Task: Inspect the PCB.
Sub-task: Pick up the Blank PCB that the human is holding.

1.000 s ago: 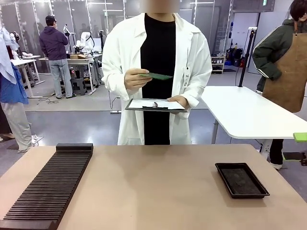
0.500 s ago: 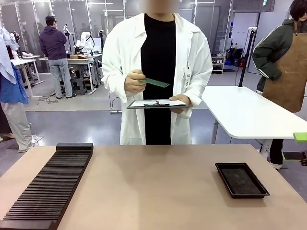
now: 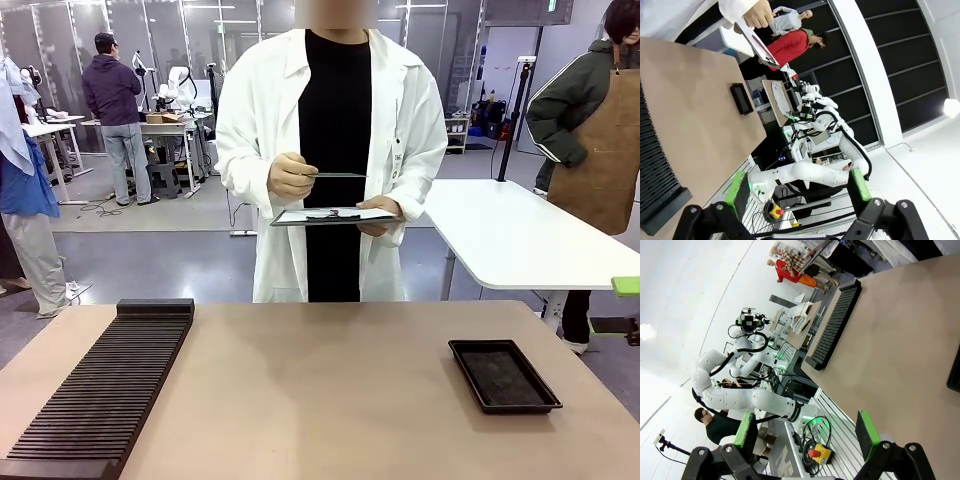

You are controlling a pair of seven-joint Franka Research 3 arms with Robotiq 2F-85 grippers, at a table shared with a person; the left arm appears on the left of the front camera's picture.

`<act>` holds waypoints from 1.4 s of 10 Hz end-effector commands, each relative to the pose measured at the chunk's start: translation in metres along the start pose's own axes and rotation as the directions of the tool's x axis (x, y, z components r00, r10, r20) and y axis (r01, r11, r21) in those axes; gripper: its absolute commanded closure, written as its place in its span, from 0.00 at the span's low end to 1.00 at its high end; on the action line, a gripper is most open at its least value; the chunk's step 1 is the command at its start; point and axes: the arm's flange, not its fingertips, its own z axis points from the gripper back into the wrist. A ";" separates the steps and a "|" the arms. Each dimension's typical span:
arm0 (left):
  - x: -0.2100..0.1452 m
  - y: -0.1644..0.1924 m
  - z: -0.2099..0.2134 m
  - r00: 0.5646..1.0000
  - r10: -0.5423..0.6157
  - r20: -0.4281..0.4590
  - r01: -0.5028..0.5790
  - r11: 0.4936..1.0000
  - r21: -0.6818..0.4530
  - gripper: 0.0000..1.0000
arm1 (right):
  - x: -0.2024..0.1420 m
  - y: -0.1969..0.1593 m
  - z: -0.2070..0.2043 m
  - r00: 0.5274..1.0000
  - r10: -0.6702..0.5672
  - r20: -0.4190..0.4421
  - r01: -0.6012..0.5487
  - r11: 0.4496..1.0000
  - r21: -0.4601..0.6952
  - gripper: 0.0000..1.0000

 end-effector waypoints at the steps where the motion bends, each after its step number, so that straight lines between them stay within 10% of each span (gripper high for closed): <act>1: -0.001 -0.001 0.002 1.000 -0.013 -0.009 0.013 1.000 -0.017 0.00 | 0.002 0.001 0.001 1.000 0.023 0.010 -0.023 1.000 0.013 0.00; 14: -0.001 -0.001 0.002 1.000 -0.013 -0.009 0.013 1.000 -0.017 0.00 | 0.002 0.001 0.001 1.000 0.023 0.010 -0.023 1.000 0.013 0.00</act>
